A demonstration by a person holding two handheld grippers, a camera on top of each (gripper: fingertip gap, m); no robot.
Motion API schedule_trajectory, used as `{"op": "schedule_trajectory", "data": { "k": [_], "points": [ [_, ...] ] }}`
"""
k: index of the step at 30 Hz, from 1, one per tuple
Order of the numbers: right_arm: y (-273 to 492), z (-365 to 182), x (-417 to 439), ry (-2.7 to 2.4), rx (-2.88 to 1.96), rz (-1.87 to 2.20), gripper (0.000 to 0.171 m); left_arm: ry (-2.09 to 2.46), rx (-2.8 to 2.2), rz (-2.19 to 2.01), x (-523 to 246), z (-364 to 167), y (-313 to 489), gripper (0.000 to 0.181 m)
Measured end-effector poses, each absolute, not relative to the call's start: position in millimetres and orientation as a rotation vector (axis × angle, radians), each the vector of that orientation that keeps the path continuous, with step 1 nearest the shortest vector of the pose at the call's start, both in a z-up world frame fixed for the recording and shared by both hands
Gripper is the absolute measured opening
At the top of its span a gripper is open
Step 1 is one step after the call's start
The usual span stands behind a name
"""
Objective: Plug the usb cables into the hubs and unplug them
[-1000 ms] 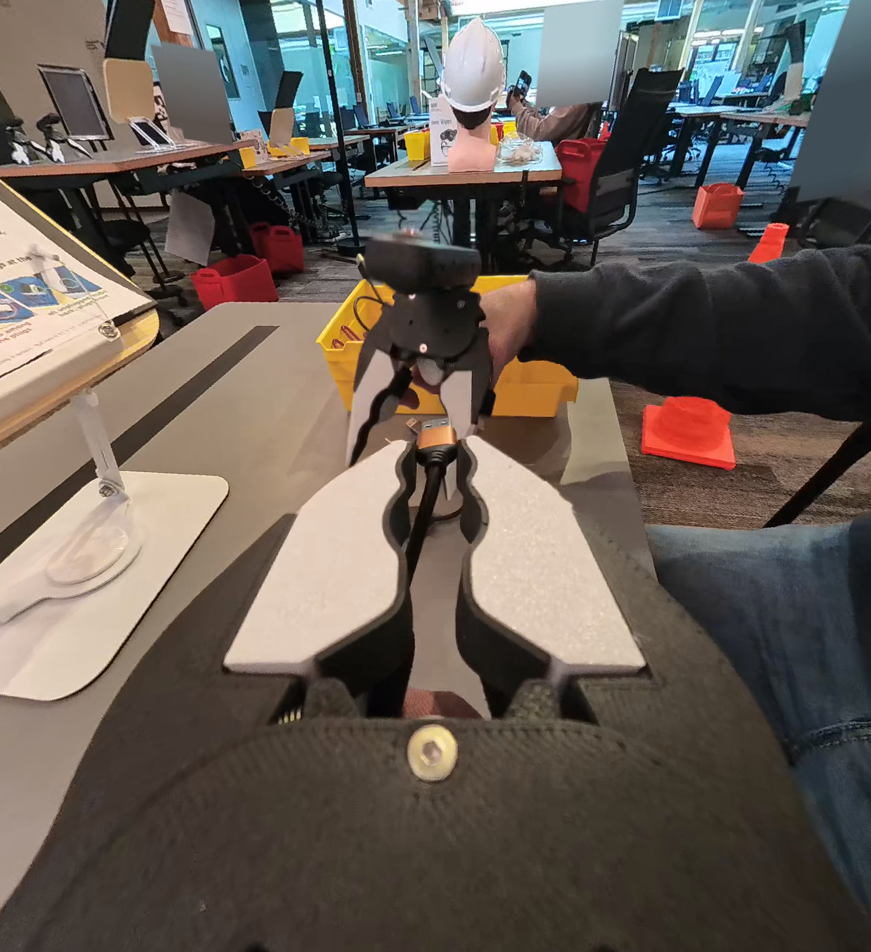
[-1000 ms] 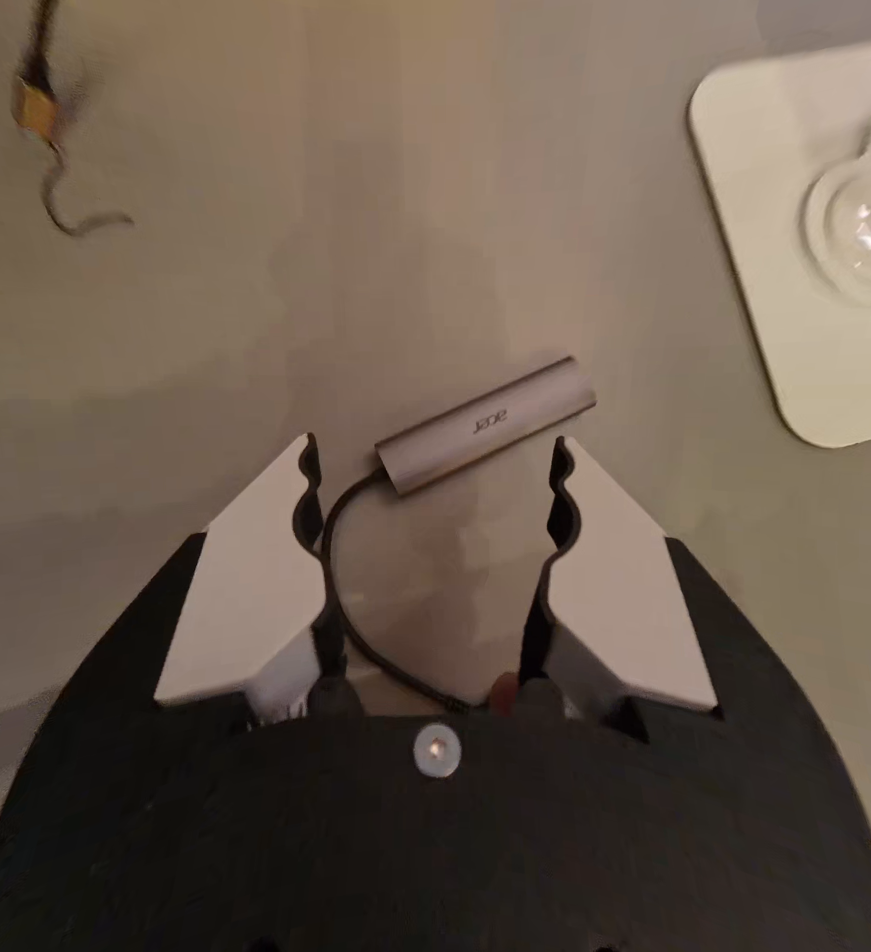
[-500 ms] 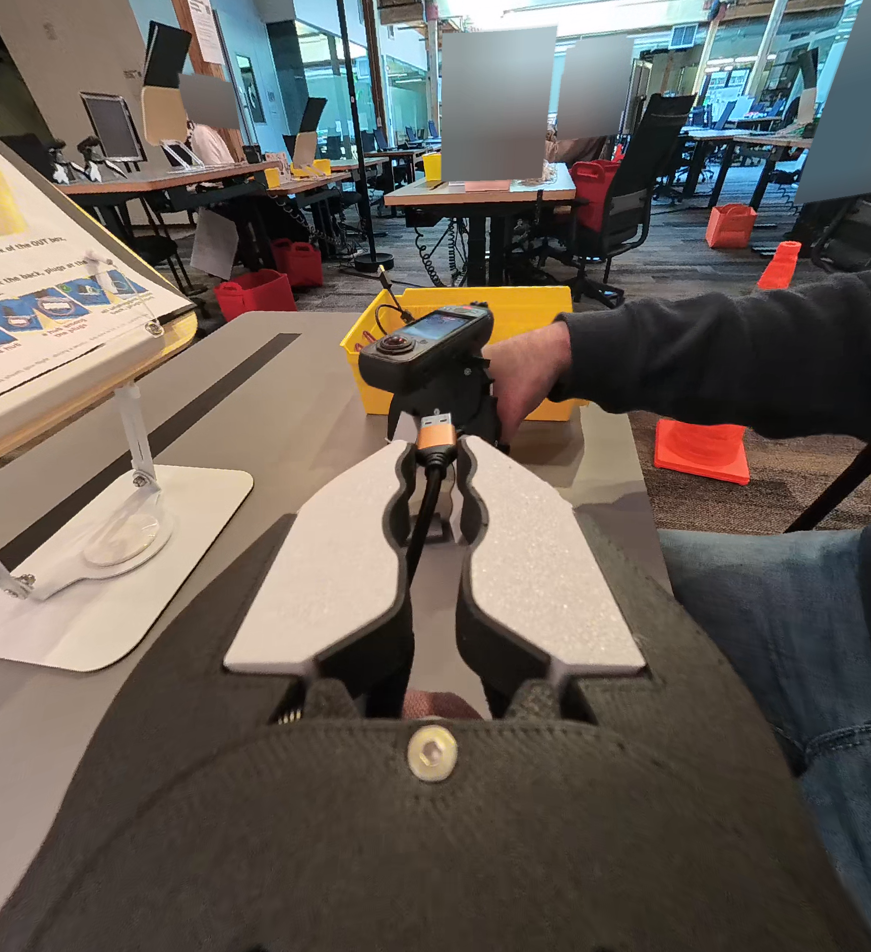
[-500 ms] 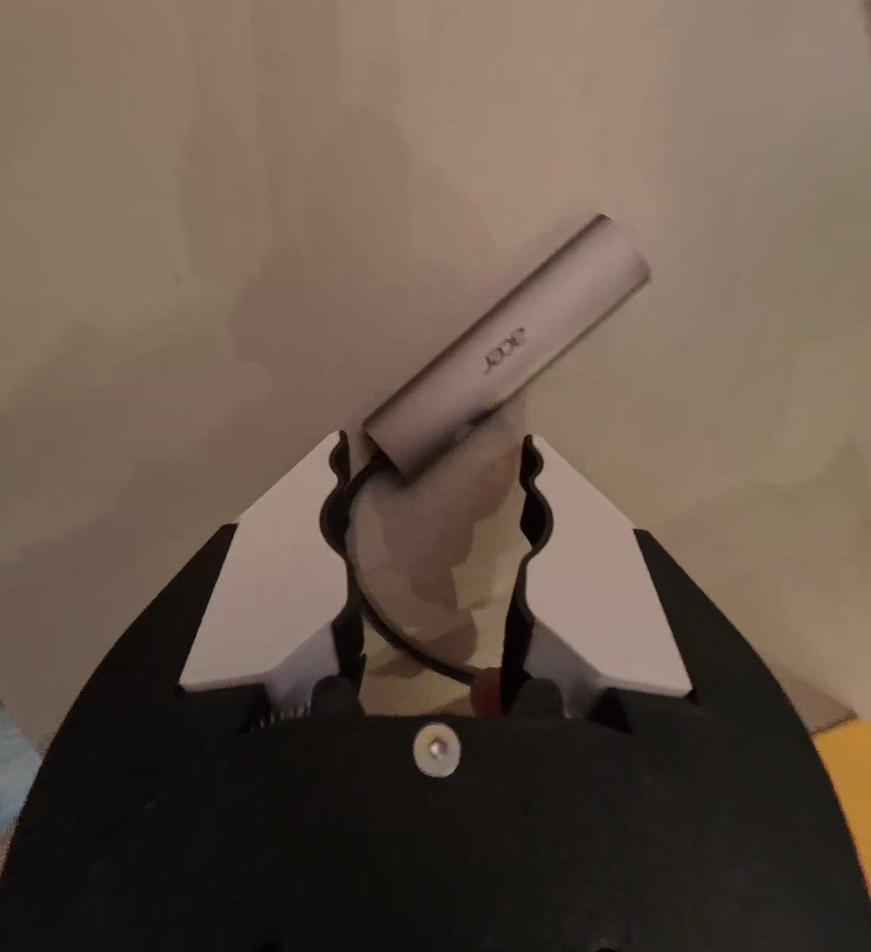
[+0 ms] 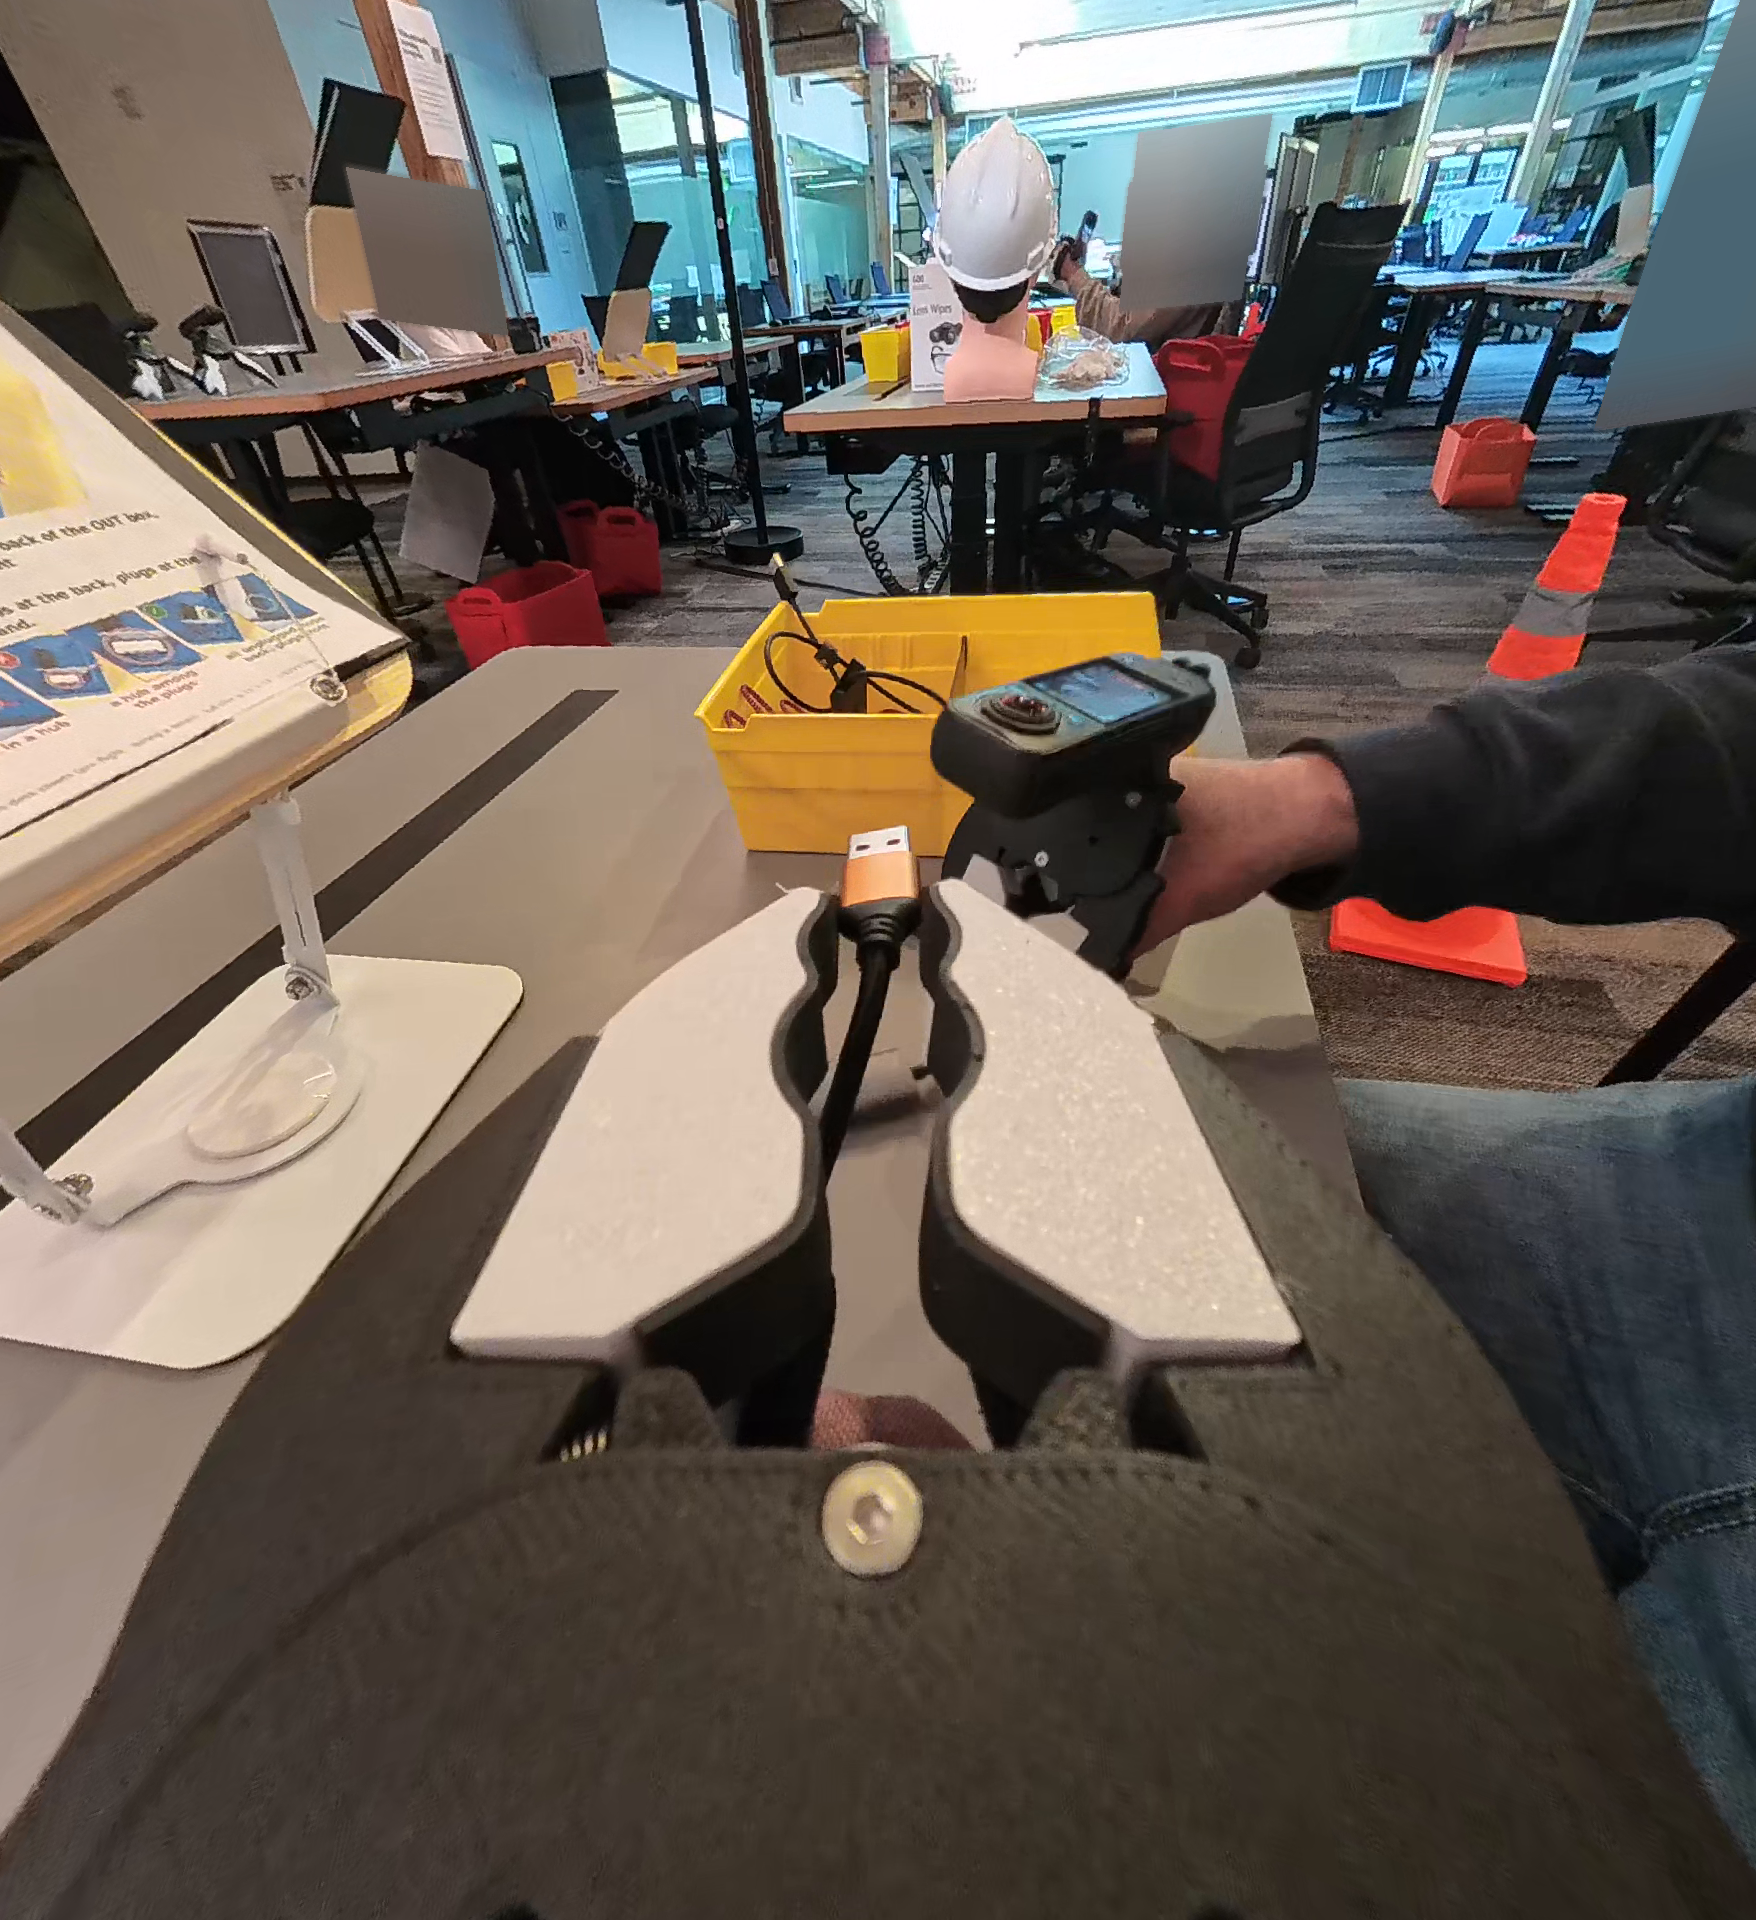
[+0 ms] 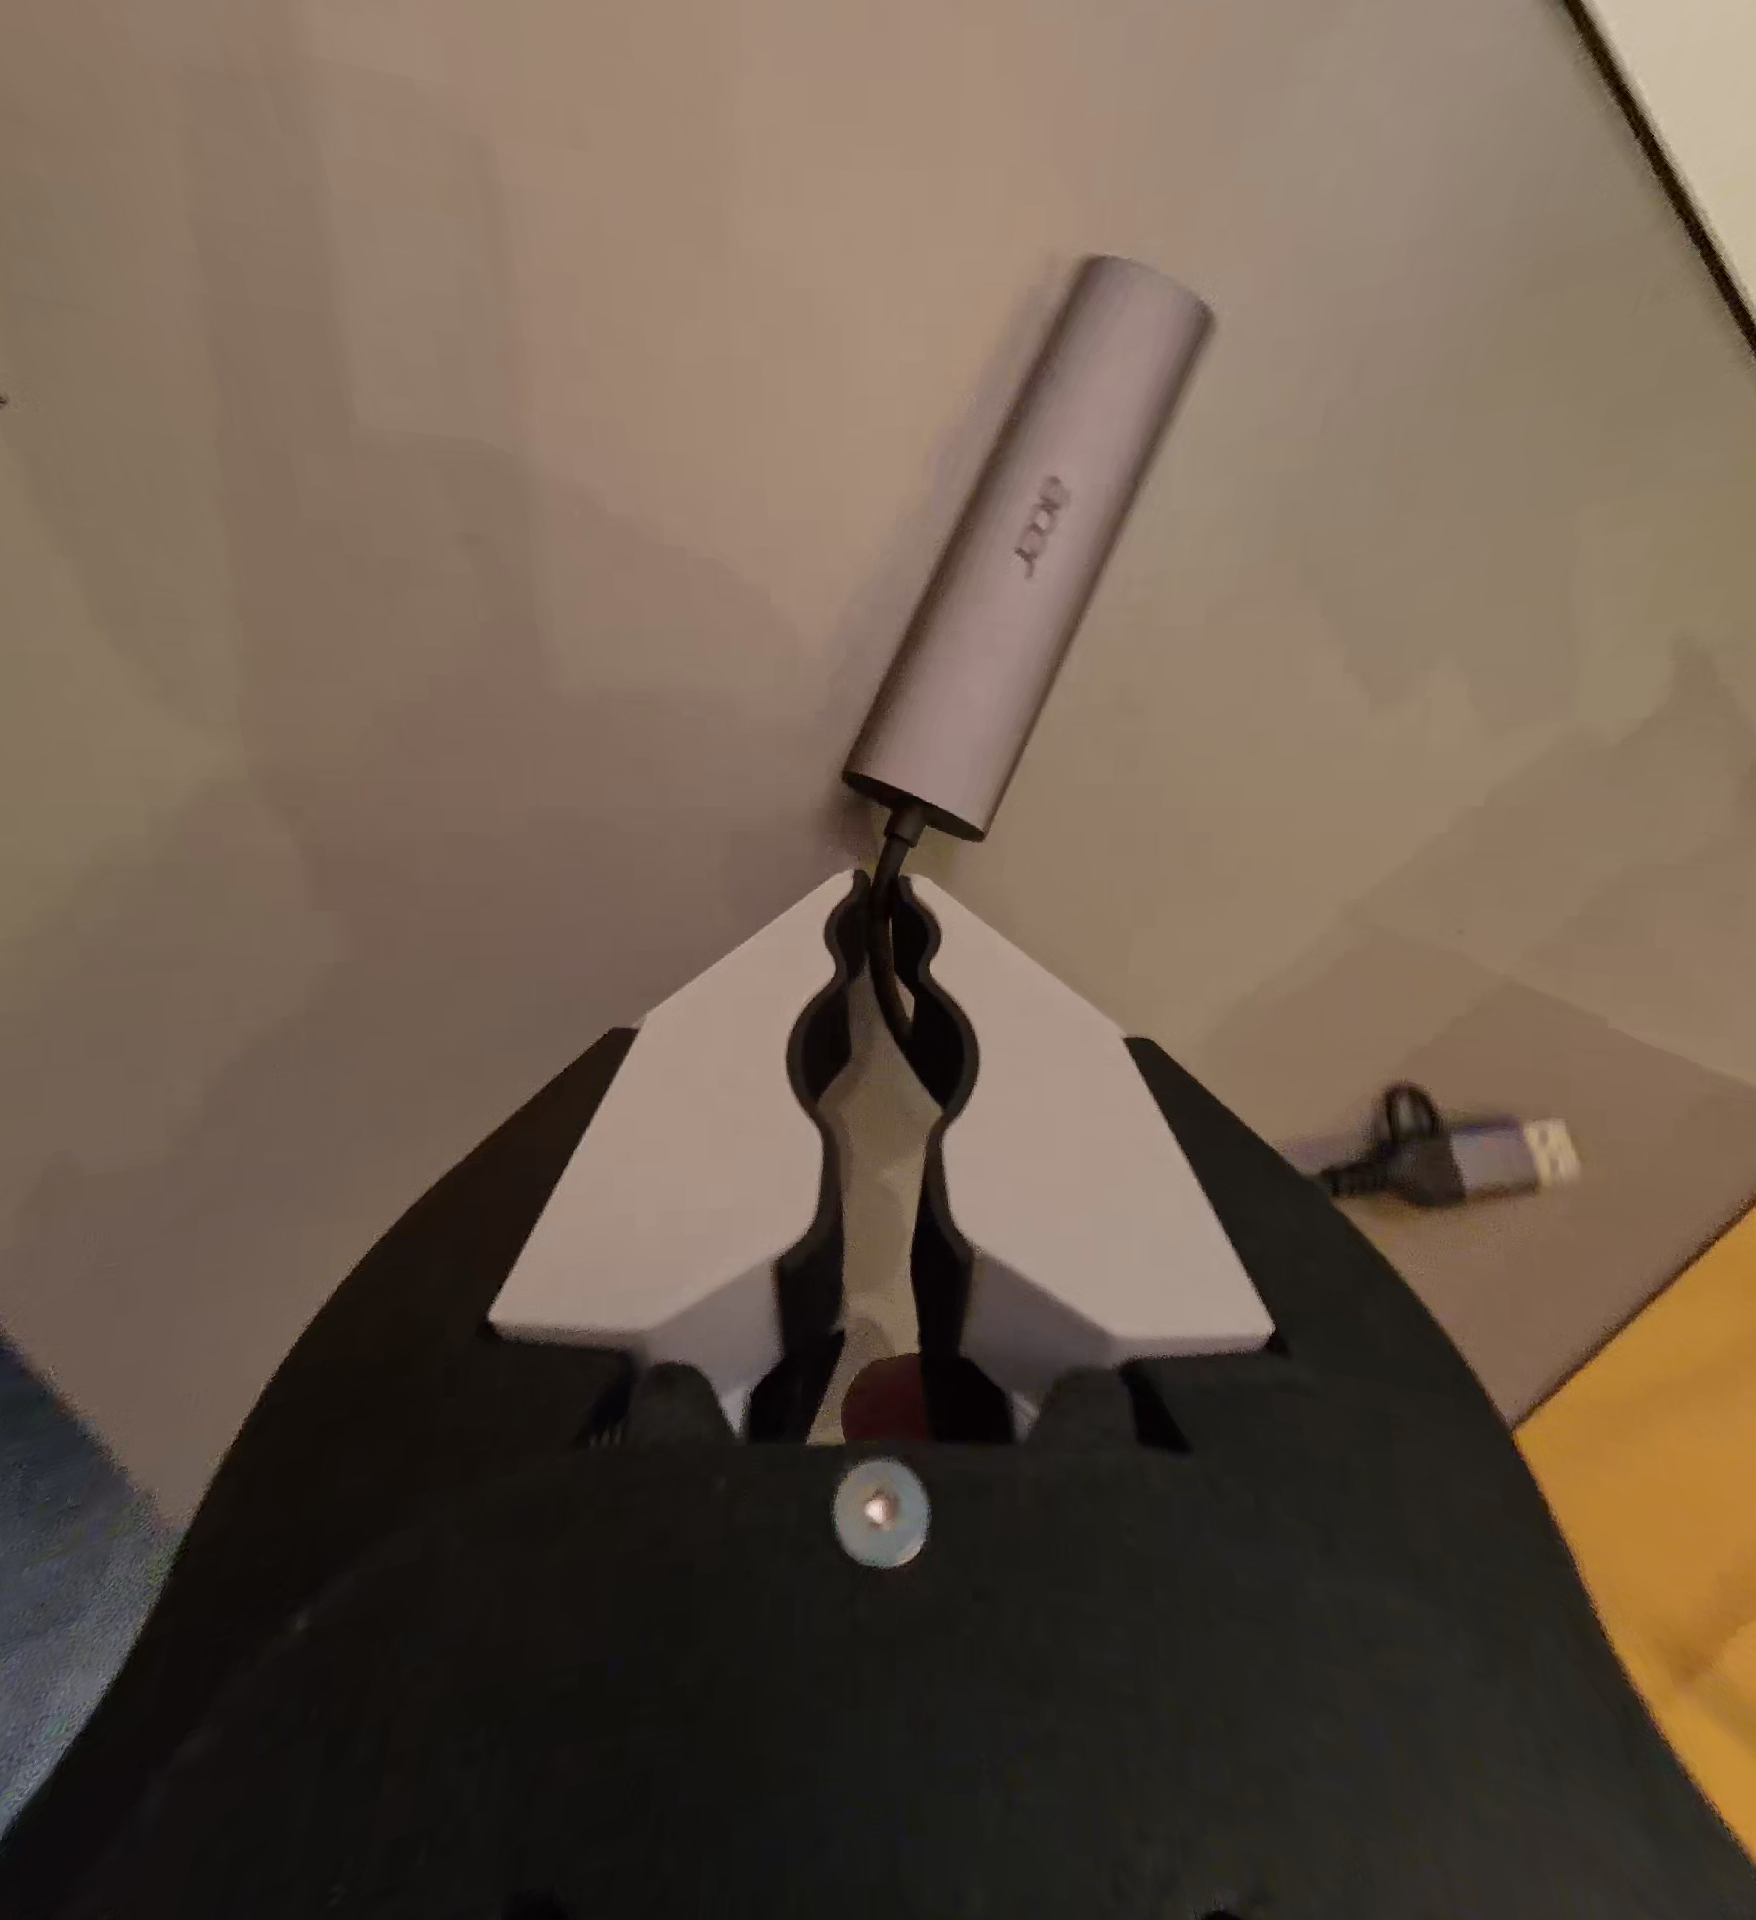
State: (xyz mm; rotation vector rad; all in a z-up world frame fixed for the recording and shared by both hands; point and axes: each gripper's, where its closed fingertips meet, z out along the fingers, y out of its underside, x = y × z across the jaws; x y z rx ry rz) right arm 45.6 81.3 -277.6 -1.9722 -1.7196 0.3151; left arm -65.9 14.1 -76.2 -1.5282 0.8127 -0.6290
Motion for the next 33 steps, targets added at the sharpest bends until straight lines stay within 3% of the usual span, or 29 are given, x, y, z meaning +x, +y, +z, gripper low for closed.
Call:
{"op": "schedule_trajectory", "data": {
  "k": [1, 10, 17, 24, 33],
  "points": [
    [80, -273, 48, -1.736, -1.983, 0.328, 0.0, 0.814, -1.527, -0.627, -66, -75, 14, 0.015],
    [82, -197, 75, -2.072, -1.995, 0.174, 0.0, 0.814, -1.51, -0.615, -66, -67, 12, 0.014],
    [83, -143, 95, -2.491, -1.967, -0.237, 0.0, 0.814, -1.508, -0.616, -67, -66, 11, 0.014],
    [95, -168, 79, -2.782, -2.137, -0.411, 0.001, 0.824, -1.519, -0.608, -69, -69, 10, 0.014],
    [119, -182, -16, -2.639, -2.116, -0.141, 0.0, 0.824, -1.519, -0.616, -80, -72, 10, 0.014]
  ]
}}
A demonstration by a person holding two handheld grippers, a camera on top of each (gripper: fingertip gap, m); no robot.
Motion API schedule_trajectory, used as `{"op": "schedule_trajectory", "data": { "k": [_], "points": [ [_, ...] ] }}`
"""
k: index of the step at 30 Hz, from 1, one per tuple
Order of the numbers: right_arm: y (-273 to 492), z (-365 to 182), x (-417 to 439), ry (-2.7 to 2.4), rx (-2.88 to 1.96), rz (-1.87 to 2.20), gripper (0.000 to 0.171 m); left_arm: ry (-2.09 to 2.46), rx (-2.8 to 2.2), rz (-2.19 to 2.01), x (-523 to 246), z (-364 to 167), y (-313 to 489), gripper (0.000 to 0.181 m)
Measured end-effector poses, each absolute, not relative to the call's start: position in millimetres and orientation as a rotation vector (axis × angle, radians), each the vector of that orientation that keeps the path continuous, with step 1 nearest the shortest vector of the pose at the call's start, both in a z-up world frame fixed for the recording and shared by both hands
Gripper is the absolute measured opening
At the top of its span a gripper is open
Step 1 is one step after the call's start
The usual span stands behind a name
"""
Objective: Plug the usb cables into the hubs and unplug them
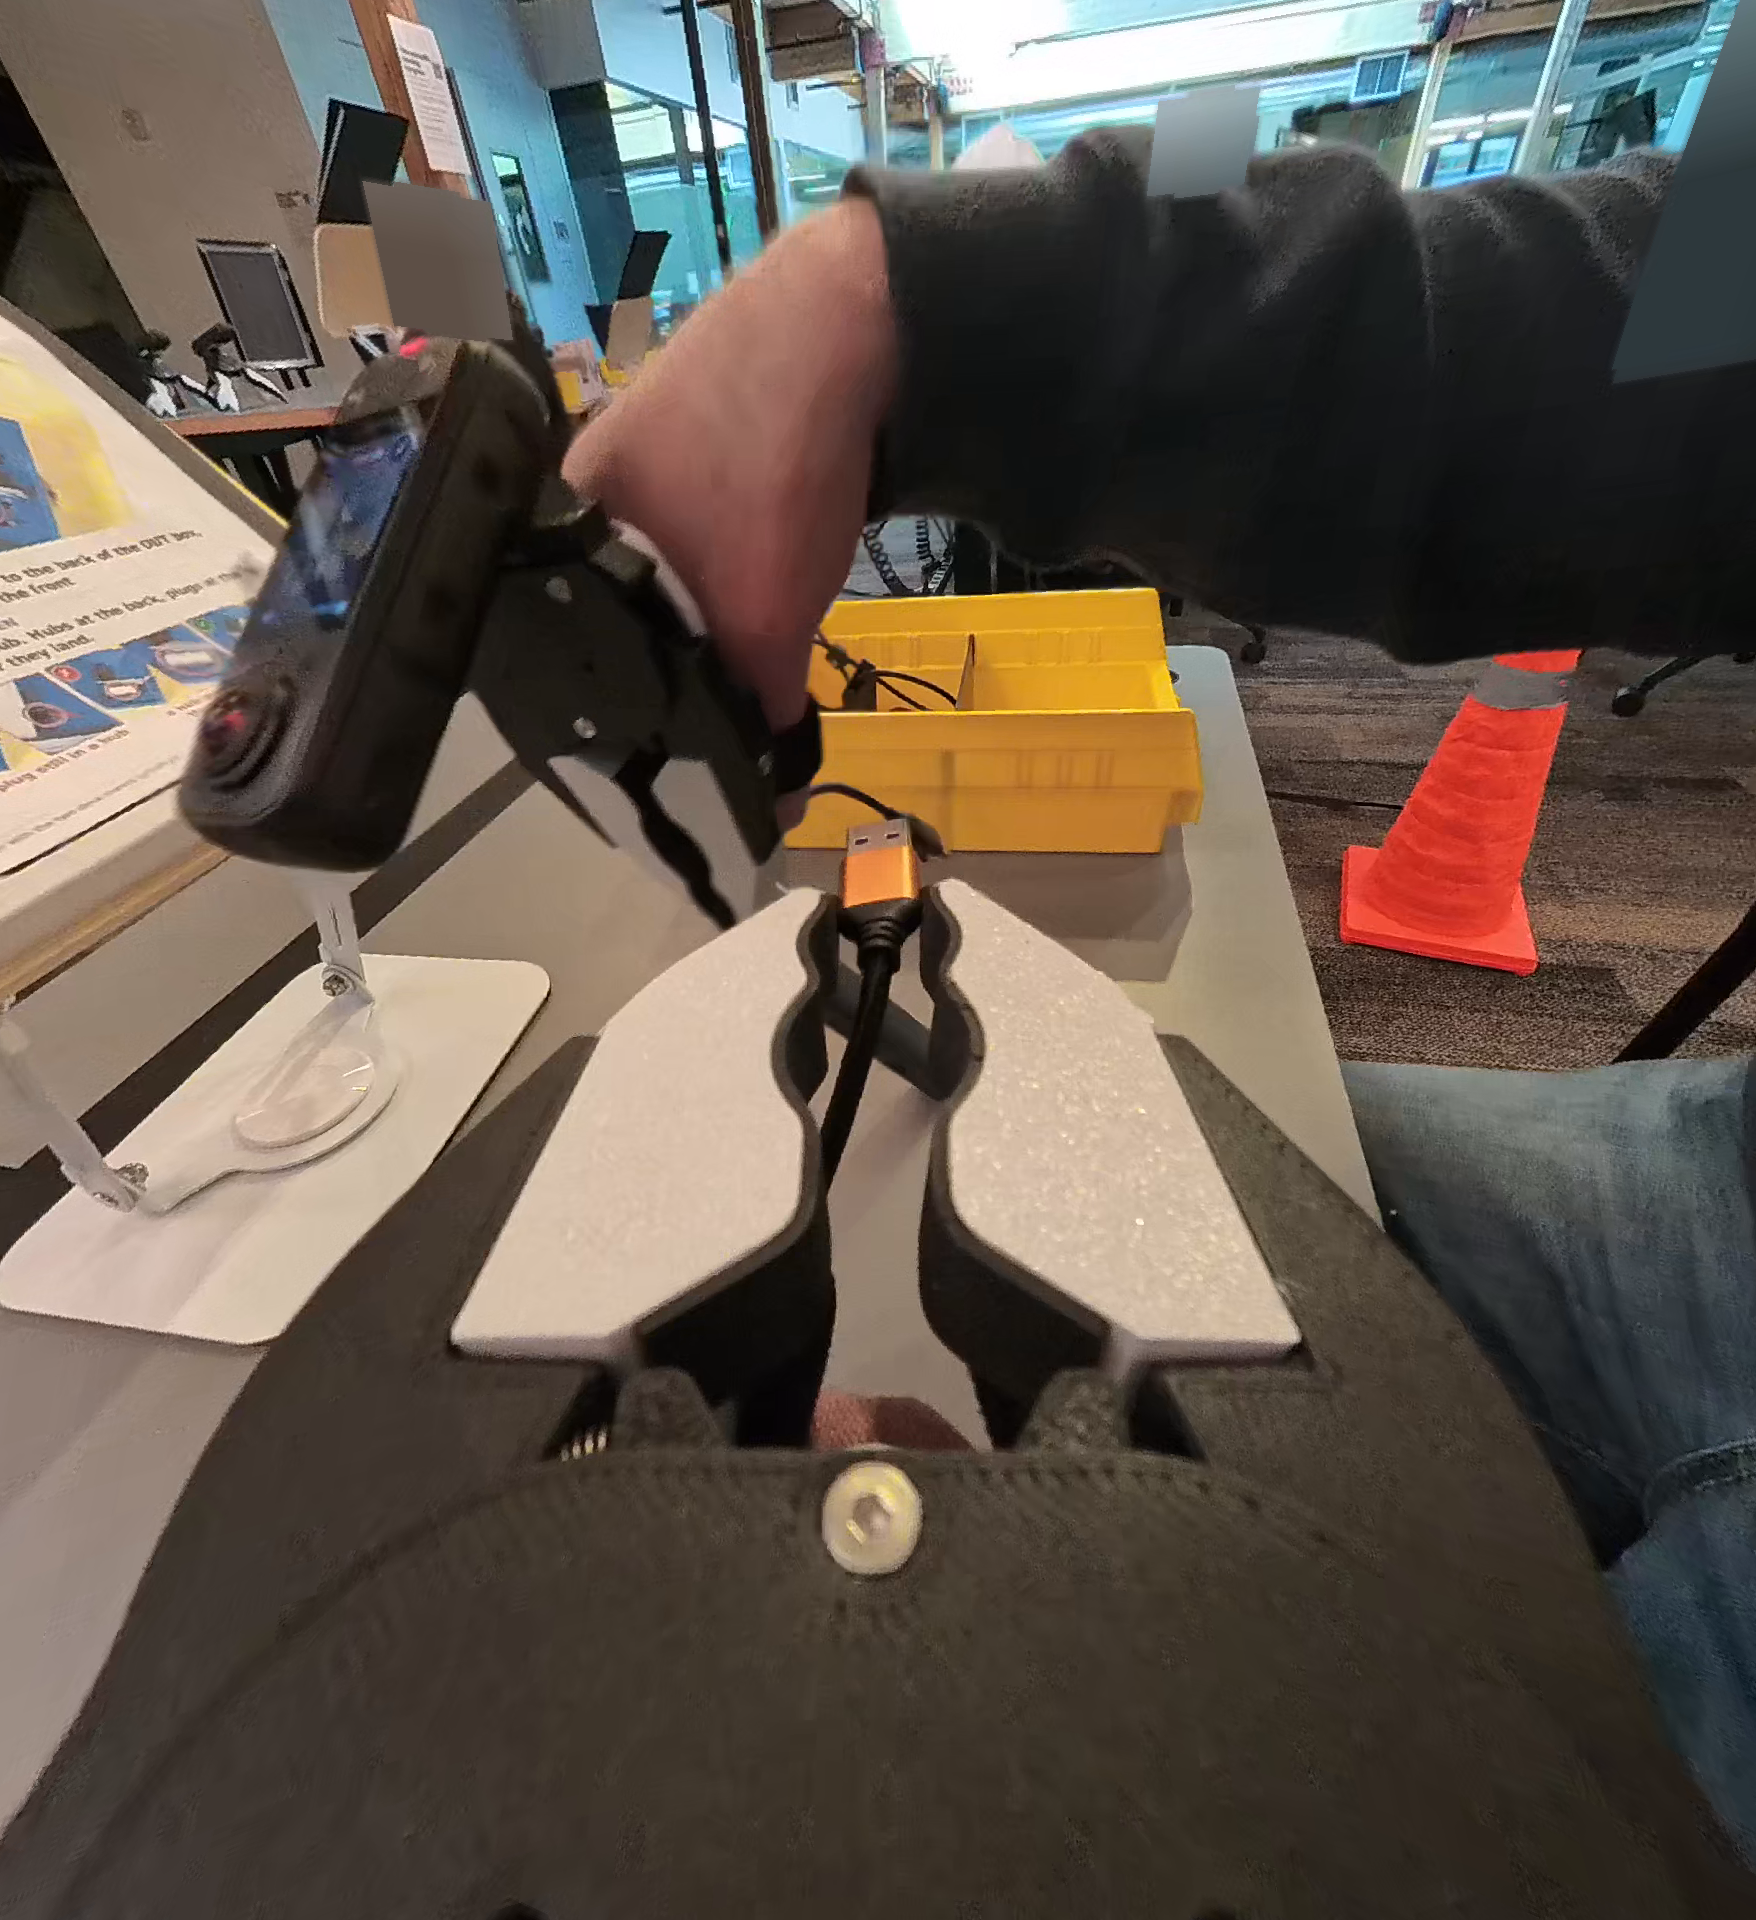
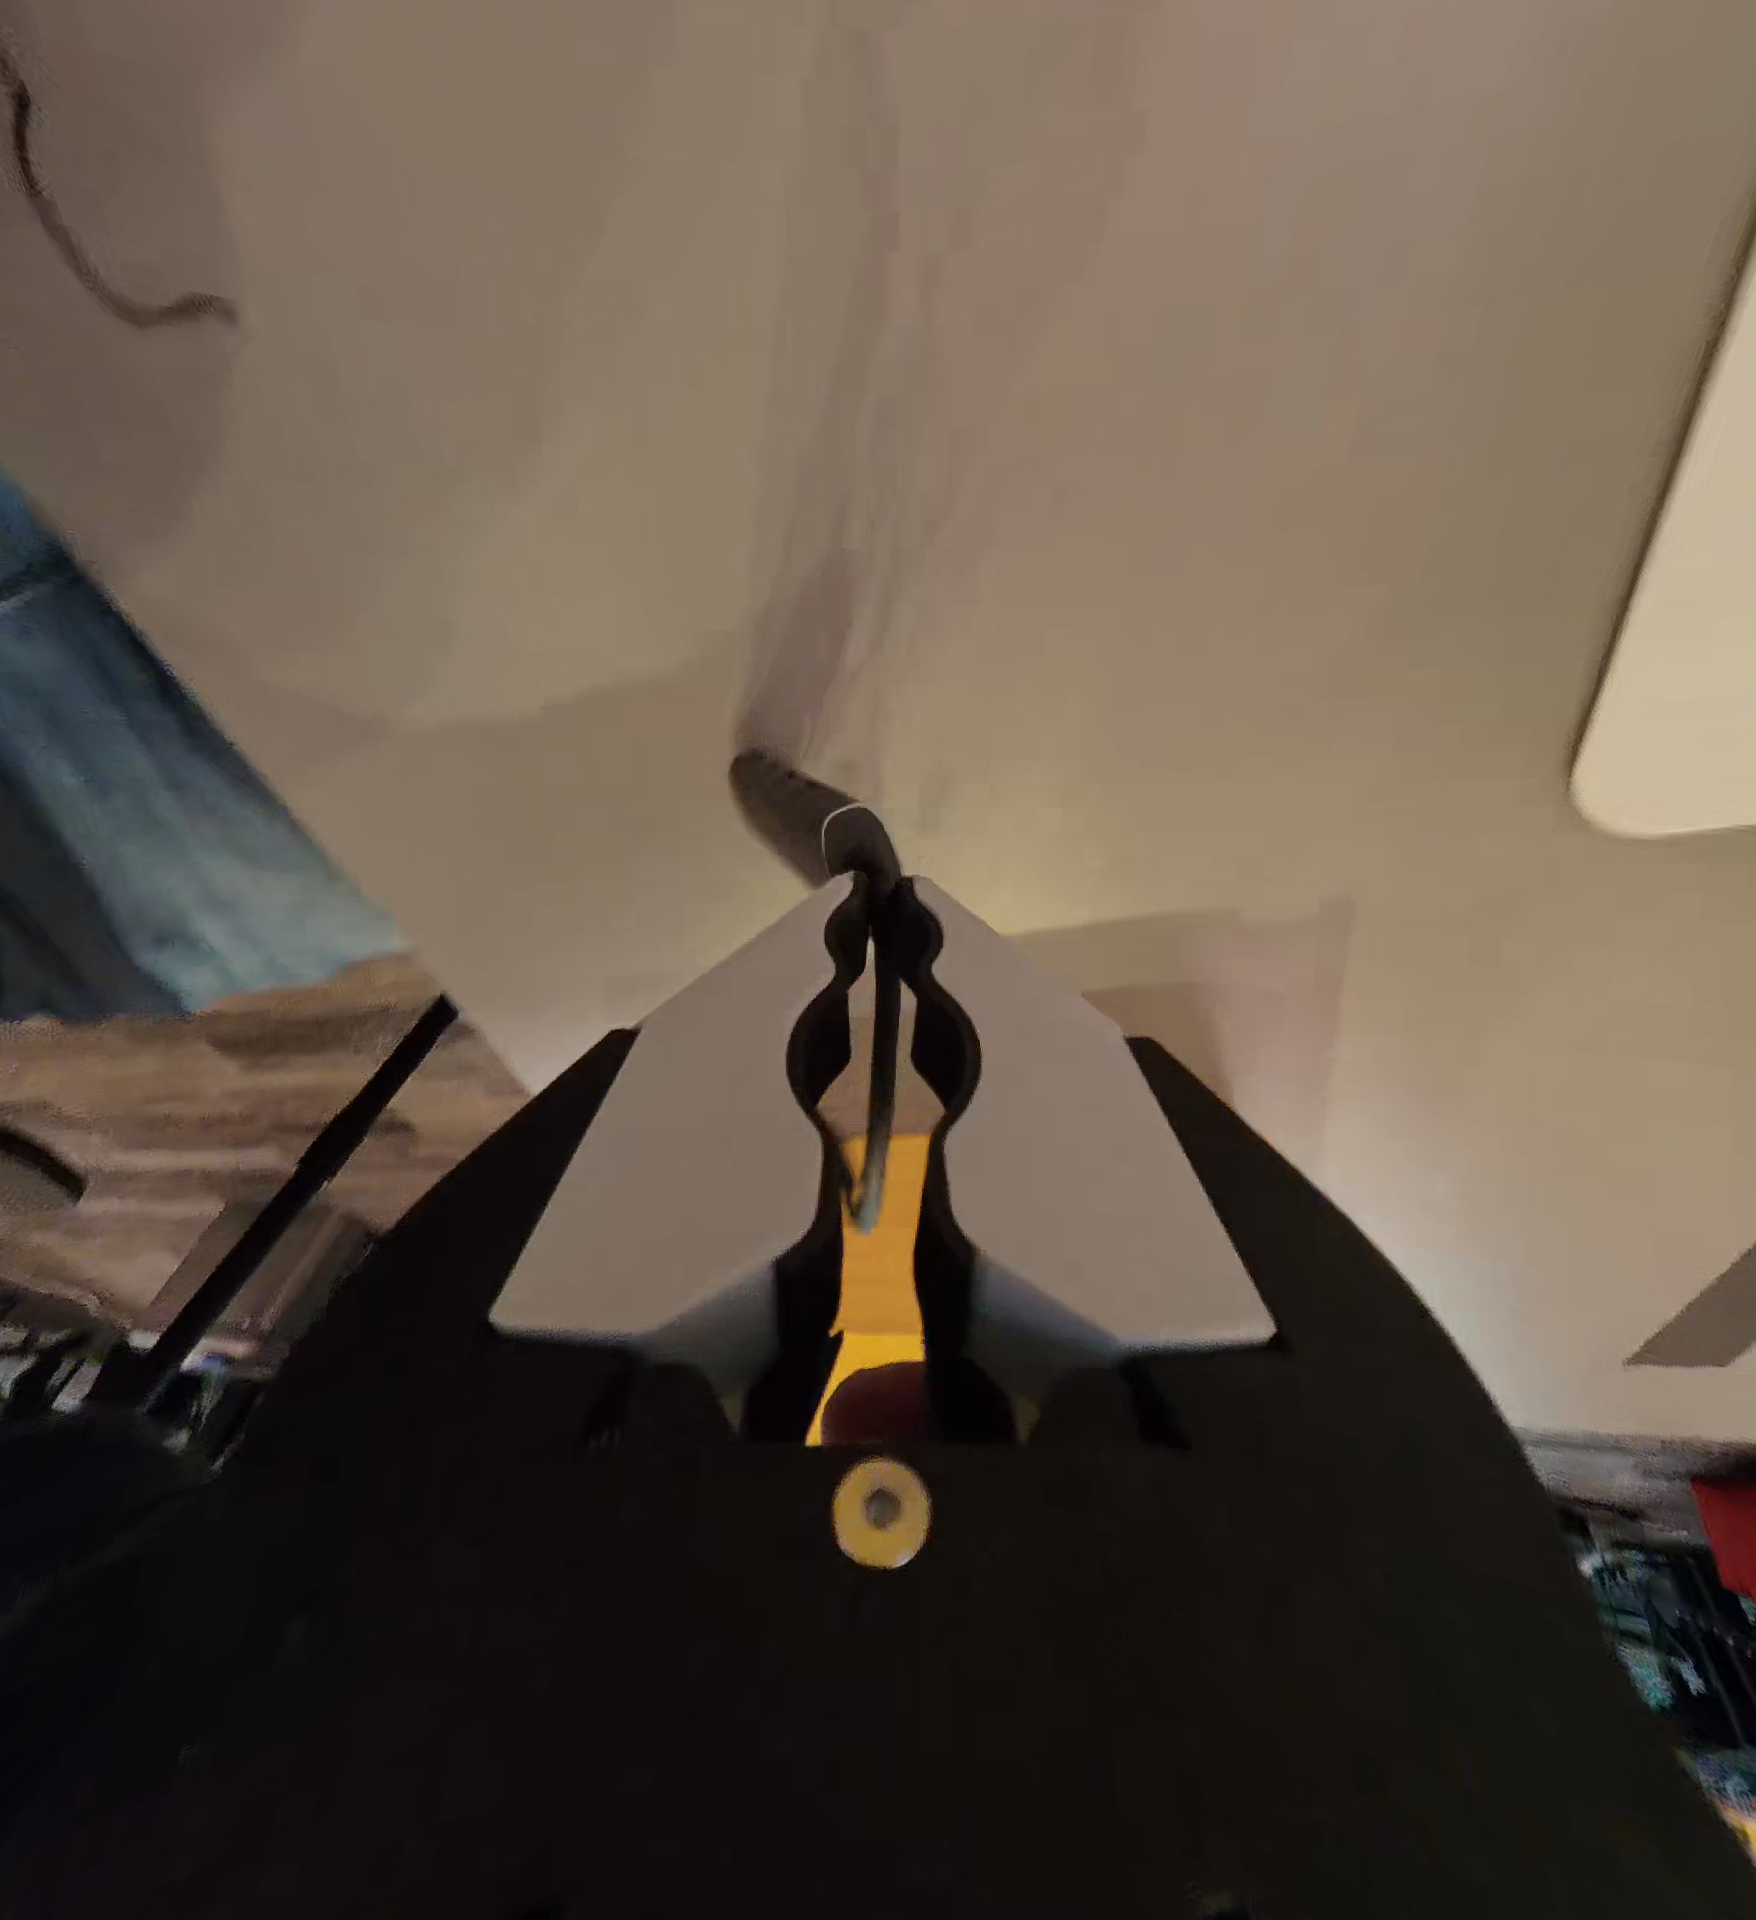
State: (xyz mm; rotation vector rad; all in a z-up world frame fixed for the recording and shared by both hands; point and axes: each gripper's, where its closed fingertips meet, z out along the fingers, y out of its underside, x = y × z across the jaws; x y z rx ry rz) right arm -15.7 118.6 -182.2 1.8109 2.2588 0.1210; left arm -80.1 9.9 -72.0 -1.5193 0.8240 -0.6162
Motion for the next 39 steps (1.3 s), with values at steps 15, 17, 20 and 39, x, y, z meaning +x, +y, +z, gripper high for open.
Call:
{"op": "schedule_trajectory", "data": {
  "k": [15, 17, 20, 39],
  "points": [
    [156, -274, -32, 2.214, 2.156, -0.503, 0.006, 0.825, -1.565, -0.554, -87, -94, 20, 0.015],
    [160, -274, -29, 2.264, 2.192, -0.535, 0.023, 0.826, -1.57, -0.549, -87, -96, 22, 0.015],
    [149, -259, -24, 2.478, 2.132, -0.595, 0.049, 0.823, -1.572, -0.548, -88, -96, 22, 0.015],
    [84, -291, 9, 2.819, 1.707, -0.779, 0.12, 0.844, -1.561, -0.55, -79, -93, 21, 0.014]
  ]
}}
